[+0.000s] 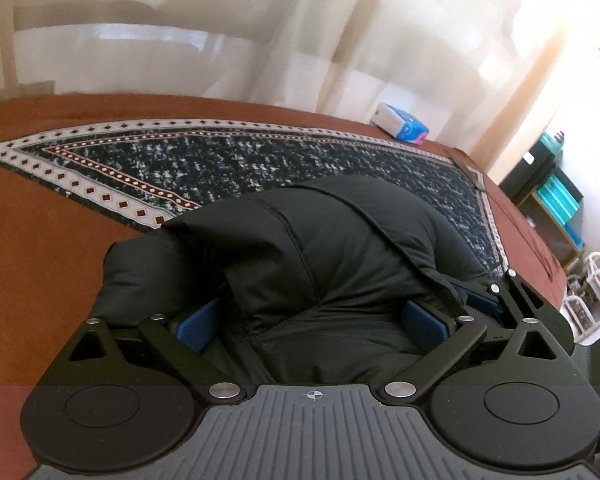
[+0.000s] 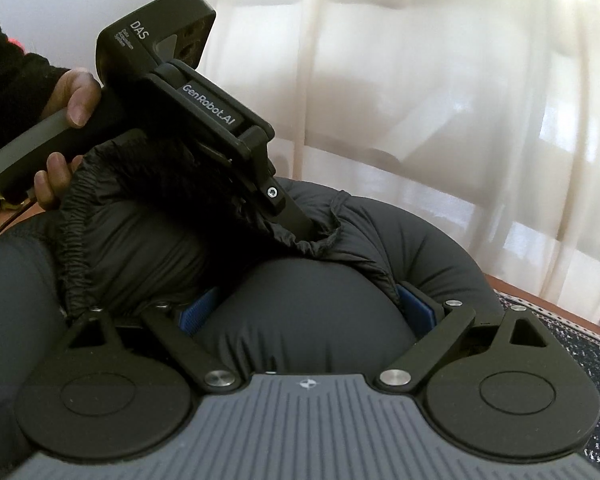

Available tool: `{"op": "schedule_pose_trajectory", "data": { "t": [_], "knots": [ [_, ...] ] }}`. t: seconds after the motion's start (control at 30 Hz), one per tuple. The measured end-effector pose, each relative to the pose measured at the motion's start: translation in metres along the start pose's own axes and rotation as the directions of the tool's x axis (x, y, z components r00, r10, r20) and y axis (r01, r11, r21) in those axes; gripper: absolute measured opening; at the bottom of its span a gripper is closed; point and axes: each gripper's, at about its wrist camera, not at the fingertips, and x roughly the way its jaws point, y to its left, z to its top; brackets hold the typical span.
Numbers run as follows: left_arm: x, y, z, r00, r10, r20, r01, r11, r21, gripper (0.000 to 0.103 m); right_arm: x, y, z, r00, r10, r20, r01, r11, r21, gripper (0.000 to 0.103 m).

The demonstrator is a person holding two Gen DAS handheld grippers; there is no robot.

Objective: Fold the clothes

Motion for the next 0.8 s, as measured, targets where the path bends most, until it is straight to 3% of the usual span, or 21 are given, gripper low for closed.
{"op": "schedule_pose_trajectory", "data": {
  "t": [0.1, 0.2, 0.33, 0.43, 0.5, 0.63, 0.8],
  "knots": [
    [-0.016, -0.008, 0.007, 0.999, 0.033, 0.009, -0.032, 0.999, -0.033, 0.1, -0.001, -0.011, 0.011, 0.999, 0.031, -0.033, -0.03, 0.999, 0.01, 0.094],
    [-0.049, -0.016, 0.006, 0.995, 0.068, 0.07, -0.061, 0.994, -0.093, 0.1, -0.011, -0.023, 0.034, 0.992, 0.091, -0.083, -0.088, 0.995, 0.039, 0.093],
    [-0.087, -0.029, -0.013, 0.974, 0.164, 0.155, -0.145, 0.981, -0.126, 0.1, -0.044, -0.04, 0.063, 0.989, 0.13, -0.071, -0.115, 0.976, 0.188, 0.096],
    [-0.095, -0.034, -0.03, 0.959, 0.232, 0.161, -0.212, 0.969, -0.128, 0.101, -0.062, -0.071, 0.075, 0.996, 0.071, -0.055, -0.052, 0.957, 0.284, 0.101],
    [-0.093, -0.03, -0.04, 0.954, 0.263, 0.142, -0.239, 0.956, -0.168, 0.103, -0.052, -0.095, 0.075, 0.992, 0.056, -0.11, -0.011, 0.929, 0.369, 0.102],
    [-0.091, -0.021, -0.047, 0.955, 0.255, 0.153, -0.213, 0.946, -0.245, 0.103, -0.038, -0.135, 0.041, 0.963, 0.135, -0.233, 0.057, 0.744, 0.666, 0.102],
    [-0.099, -0.013, -0.043, 0.959, 0.227, 0.168, -0.173, 0.942, -0.288, 0.103, -0.021, -0.153, 0.017, 0.93, 0.291, -0.224, 0.032, 0.543, 0.839, 0.102]
  ]
}}
